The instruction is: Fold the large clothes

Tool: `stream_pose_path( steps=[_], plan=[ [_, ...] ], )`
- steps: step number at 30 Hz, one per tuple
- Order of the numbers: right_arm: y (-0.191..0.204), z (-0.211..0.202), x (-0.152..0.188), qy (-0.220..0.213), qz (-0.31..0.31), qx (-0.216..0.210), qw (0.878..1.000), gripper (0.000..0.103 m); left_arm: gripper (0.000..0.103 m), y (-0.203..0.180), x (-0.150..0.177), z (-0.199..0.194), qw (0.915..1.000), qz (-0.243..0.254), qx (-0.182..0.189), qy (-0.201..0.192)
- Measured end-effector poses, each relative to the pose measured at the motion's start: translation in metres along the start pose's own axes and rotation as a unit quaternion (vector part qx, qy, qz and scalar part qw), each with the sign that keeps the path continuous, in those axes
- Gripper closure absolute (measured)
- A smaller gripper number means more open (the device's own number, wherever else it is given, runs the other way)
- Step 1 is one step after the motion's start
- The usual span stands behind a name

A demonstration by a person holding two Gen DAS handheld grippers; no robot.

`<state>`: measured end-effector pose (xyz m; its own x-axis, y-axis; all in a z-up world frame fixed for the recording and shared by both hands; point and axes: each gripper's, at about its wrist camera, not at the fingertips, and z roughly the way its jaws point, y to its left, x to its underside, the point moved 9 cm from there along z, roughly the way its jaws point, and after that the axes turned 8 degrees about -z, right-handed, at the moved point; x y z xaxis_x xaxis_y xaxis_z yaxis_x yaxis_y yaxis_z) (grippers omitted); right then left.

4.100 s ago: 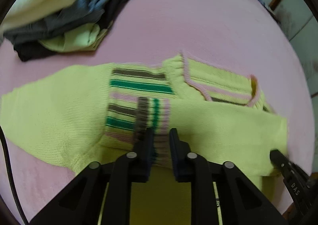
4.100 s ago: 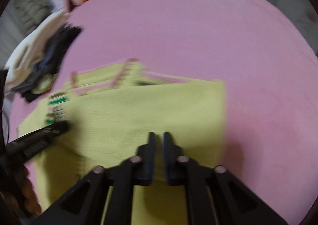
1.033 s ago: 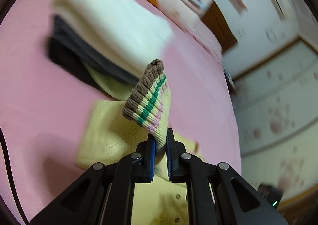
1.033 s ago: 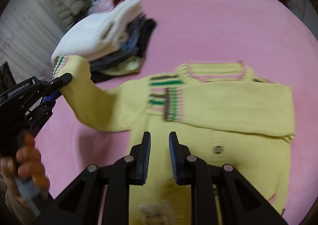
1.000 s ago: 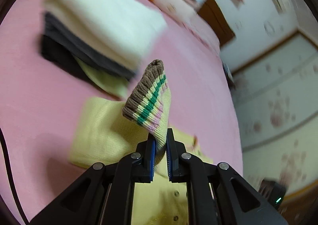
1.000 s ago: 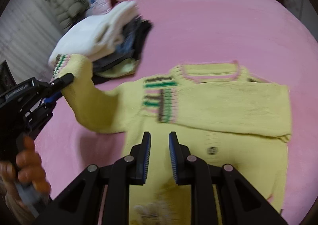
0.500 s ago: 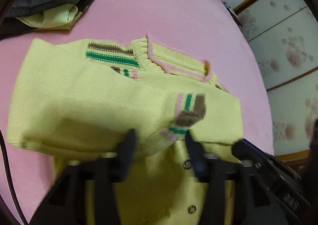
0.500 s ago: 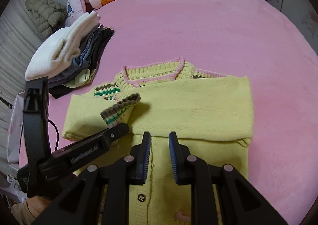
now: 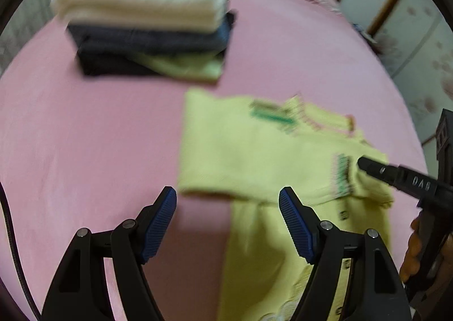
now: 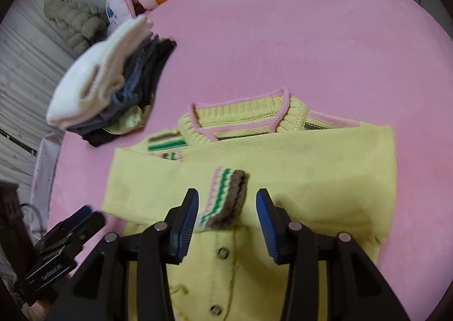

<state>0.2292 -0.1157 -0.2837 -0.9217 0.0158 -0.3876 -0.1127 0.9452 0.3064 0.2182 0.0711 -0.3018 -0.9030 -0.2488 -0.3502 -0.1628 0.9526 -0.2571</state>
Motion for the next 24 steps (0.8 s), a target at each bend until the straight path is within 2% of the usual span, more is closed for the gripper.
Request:
stream_pose_path(
  steps=[3,7,8,9,10,14,18,20,24],
  plan=[
    [-0.004,0.022,-0.001,0.019,-0.008,0.002,1.000,0.061,0.029,0.029,0.014,0.010,0.9993,-0.035,-0.001,0.012],
    [-0.001,0.037,0.000,0.022,-0.026,0.011,0.999,0.063,0.029,0.037,0.017,0.024,0.9985,-0.052,-0.009,0.014],
    [0.004,0.037,0.000,0.022,-0.040,0.010,0.999,0.081,0.029,0.033,0.018,0.028,0.9985,-0.053,-0.012,0.013],
    [0.009,0.037,0.001,0.028,-0.053,0.004,0.998,0.092,0.029,0.031,0.019,0.033,0.9983,-0.054,-0.016,0.012],
    [0.014,0.034,0.000,0.027,-0.064,0.005,0.998,0.092,0.029,0.031,0.019,0.034,0.9983,-0.055,-0.019,0.011],
    [0.035,0.001,-0.013,-0.013,-0.080,-0.025,0.996,0.094,0.029,0.027,0.018,0.038,0.9980,-0.056,-0.028,0.006],
    [0.052,-0.055,-0.037,-0.082,-0.092,-0.033,0.992,0.094,0.029,0.025,0.014,0.039,0.9968,-0.073,-0.032,-0.001],
    [0.049,-0.077,-0.045,-0.105,-0.089,-0.029,0.990,0.094,0.029,0.023,0.010,0.039,0.9962,-0.083,-0.027,-0.003],
    [0.024,-0.101,-0.053,-0.126,-0.062,-0.014,0.990,0.094,0.029,0.019,0.005,0.038,0.9957,-0.088,-0.025,-0.011]
  ],
)
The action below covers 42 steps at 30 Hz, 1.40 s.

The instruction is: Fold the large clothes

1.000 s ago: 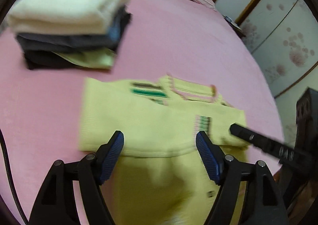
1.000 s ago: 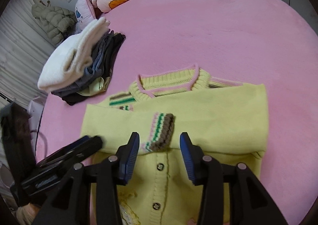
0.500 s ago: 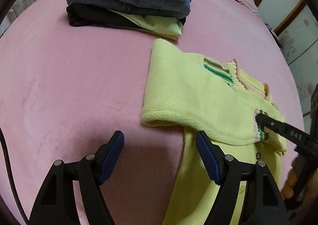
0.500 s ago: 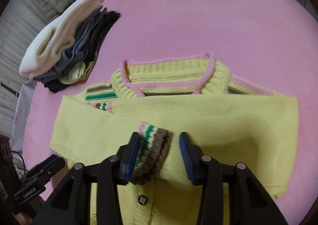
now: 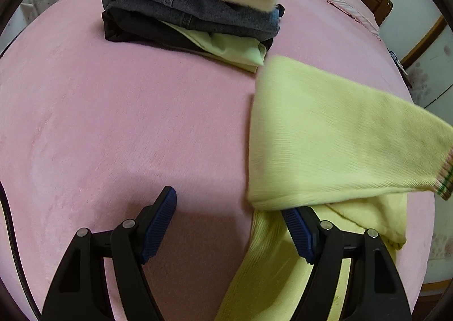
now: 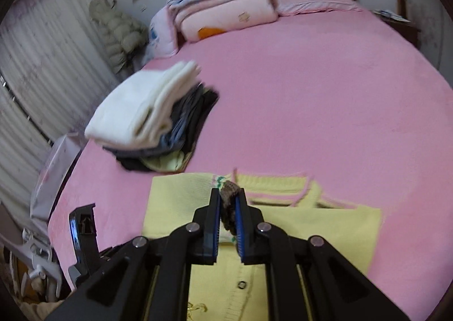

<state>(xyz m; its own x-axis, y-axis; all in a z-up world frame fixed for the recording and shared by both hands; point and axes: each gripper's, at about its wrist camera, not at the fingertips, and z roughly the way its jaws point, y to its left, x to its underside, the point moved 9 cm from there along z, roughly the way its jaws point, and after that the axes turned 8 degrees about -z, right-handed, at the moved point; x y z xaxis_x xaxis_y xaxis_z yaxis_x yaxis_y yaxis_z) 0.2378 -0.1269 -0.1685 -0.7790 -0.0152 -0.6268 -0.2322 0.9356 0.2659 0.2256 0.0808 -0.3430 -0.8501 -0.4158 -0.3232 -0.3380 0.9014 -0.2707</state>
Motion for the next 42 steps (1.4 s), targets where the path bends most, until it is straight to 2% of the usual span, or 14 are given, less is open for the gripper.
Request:
stream_pose_path(
  steps=[3,9,15,18,20,23,27,31,34,35,36,39,41,42],
  plan=[
    [-0.021,-0.009,0.005,0.001,0.016,0.024,1.000,0.094,0.029,-0.004,0.001,0.001,1.0000,0.007,-0.004,0.001],
    [-0.072,-0.005,0.043,0.037,0.078,0.063,0.994,0.094,0.029,-0.012,0.005,0.005,0.9997,0.020,-0.013,0.007],
    [-0.107,0.028,0.083,0.086,0.074,0.113,0.987,0.094,0.029,-0.025,0.012,0.008,0.9977,0.063,-0.022,0.010],
    [-0.123,0.050,0.098,0.111,0.066,0.129,0.983,0.090,0.029,-0.028,0.014,0.013,0.9954,0.088,-0.037,0.014],
    [-0.132,0.058,0.107,0.129,0.072,0.135,0.980,0.087,0.029,-0.029,0.015,0.015,0.9937,0.102,-0.044,0.020],
    [-0.137,0.049,0.105,0.118,0.103,0.126,0.980,0.086,0.029,-0.031,0.019,0.007,0.9905,0.126,-0.043,0.035],
    [-0.122,0.018,0.094,0.076,0.099,0.120,0.985,0.085,0.029,-0.038,0.023,-0.023,0.9893,0.138,-0.016,0.044],
    [-0.077,0.012,0.091,0.078,0.067,0.071,0.992,0.085,0.029,-0.058,0.015,-0.054,0.9917,0.124,0.033,0.002],
    [-0.039,0.024,0.092,0.079,0.039,0.030,0.996,0.085,0.030,-0.076,0.007,-0.052,0.9911,0.123,0.046,-0.022],
    [-0.028,0.029,0.090,0.080,0.028,0.025,0.996,0.085,0.036,-0.082,0.006,-0.047,0.9912,0.121,0.051,-0.020],
    [-0.016,0.038,0.091,0.083,0.012,0.022,0.996,0.085,0.047,-0.089,0.006,-0.039,0.9915,0.115,0.059,-0.014],
    [0.003,0.063,0.093,0.090,-0.014,0.015,0.996,0.085,0.067,-0.103,0.013,-0.010,0.9913,0.114,0.065,0.012],
    [0.002,0.078,0.097,0.104,-0.020,0.023,0.994,0.085,0.071,-0.106,0.021,0.008,0.9908,0.126,0.044,0.023],
    [-0.004,0.084,0.103,0.116,-0.022,0.037,0.992,0.085,0.074,-0.103,0.023,0.020,0.9901,0.136,0.020,0.029]
  ],
)
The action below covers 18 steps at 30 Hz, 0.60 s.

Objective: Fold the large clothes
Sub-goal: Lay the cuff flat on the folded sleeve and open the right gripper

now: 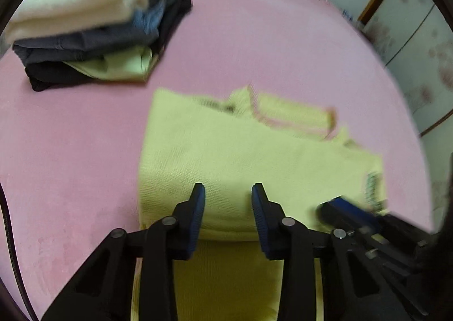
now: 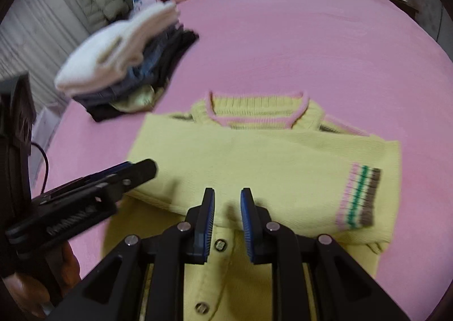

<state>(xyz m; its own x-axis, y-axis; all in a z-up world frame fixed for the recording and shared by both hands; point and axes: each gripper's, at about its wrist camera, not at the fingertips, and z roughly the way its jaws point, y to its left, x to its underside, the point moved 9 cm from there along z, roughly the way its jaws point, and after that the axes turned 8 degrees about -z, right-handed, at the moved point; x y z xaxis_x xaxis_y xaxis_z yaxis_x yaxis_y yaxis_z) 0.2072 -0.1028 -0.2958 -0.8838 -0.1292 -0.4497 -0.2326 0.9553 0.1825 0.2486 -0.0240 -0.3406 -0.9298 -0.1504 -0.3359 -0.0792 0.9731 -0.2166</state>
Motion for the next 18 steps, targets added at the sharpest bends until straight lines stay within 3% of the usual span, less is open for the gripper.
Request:
stream_pose_path(
  steps=[1,5,6,11,18],
  plan=[
    [-0.009,0.003,0.003,0.008,0.001,0.013,1.000,0.085,0.075,0.003,0.003,0.009,0.9998,0.008,-0.016,0.009],
    [-0.055,-0.002,0.021,0.014,0.016,0.063,0.998,0.103,0.075,0.003,0.004,0.012,0.9995,0.024,-0.019,0.007],
    [-0.068,-0.006,0.026,0.014,0.025,0.071,0.997,0.103,0.075,0.003,0.004,0.013,0.9993,0.030,-0.021,0.007],
    [-0.102,-0.016,0.042,0.011,0.080,0.025,0.996,0.103,0.075,-0.002,0.003,0.015,0.9988,0.042,-0.025,0.011],
    [-0.099,-0.021,0.040,0.015,0.070,0.044,0.996,0.103,0.075,0.003,0.004,0.014,0.9987,0.045,-0.013,0.018]
  ],
)
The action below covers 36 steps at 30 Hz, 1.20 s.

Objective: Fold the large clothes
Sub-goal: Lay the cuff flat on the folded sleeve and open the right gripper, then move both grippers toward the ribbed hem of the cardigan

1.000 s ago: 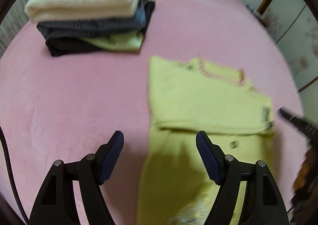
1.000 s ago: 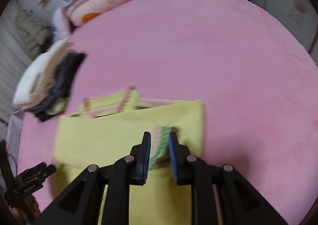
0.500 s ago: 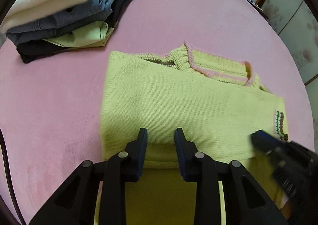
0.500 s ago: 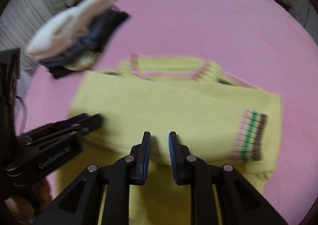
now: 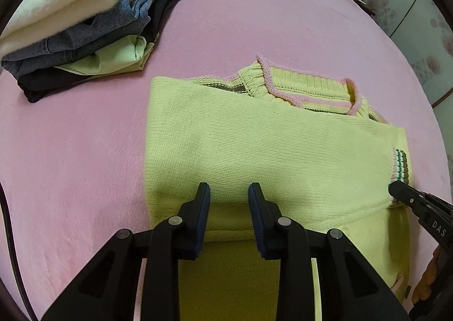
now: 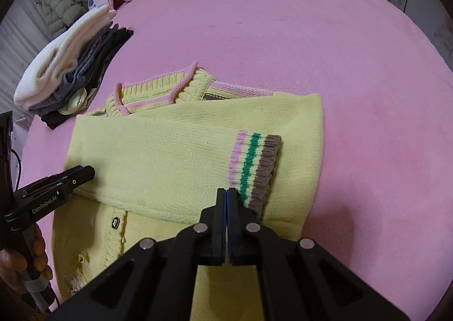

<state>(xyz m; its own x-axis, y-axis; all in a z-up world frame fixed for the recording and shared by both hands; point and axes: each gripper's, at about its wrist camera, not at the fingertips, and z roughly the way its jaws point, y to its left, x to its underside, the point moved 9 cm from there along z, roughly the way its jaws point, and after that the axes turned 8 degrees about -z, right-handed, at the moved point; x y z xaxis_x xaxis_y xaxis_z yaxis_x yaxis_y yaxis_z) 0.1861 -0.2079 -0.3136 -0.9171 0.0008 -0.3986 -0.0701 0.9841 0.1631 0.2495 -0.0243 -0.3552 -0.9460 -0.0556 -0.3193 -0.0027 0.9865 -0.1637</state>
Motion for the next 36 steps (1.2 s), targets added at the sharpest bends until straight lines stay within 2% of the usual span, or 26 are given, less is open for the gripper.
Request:
stream_pose_path(
  steps=[4,5,7,9,15,18,22,26,36],
  plan=[
    [-0.004,0.005,0.000,0.006,0.014,-0.011,1.000,0.103,0.075,0.001,-0.001,0.004,0.9999,0.008,0.010,0.006],
    [-0.005,0.006,0.000,0.010,0.013,-0.011,1.000,0.103,0.072,0.000,-0.001,0.004,0.9998,0.009,0.013,0.010],
    [-0.003,0.009,-0.002,0.024,0.007,-0.003,1.000,0.103,0.058,-0.004,-0.001,0.005,0.9992,0.008,0.033,0.023],
    [-0.001,0.009,-0.004,0.037,0.007,0.006,0.999,0.103,0.035,-0.011,0.001,0.003,0.9978,0.007,0.056,0.034],
    [0.007,-0.004,-0.006,0.051,0.030,0.021,0.998,0.099,0.008,-0.026,0.008,-0.015,0.9978,0.050,0.030,0.031],
    [0.013,-0.020,-0.007,0.036,0.049,0.013,0.998,0.093,0.001,-0.027,0.009,-0.030,0.9976,0.046,0.039,0.034],
    [0.021,-0.050,-0.005,0.007,0.070,0.008,0.997,0.070,0.000,-0.021,0.008,-0.047,0.9967,0.025,0.052,0.057],
    [0.028,-0.072,-0.005,-0.011,0.085,0.008,0.996,0.069,0.000,-0.016,0.009,-0.066,0.9958,0.028,0.060,0.063],
    [0.050,-0.118,0.004,-0.033,0.065,0.008,0.997,0.069,0.000,-0.016,0.008,-0.122,0.9963,0.025,0.080,0.021]
  ],
)
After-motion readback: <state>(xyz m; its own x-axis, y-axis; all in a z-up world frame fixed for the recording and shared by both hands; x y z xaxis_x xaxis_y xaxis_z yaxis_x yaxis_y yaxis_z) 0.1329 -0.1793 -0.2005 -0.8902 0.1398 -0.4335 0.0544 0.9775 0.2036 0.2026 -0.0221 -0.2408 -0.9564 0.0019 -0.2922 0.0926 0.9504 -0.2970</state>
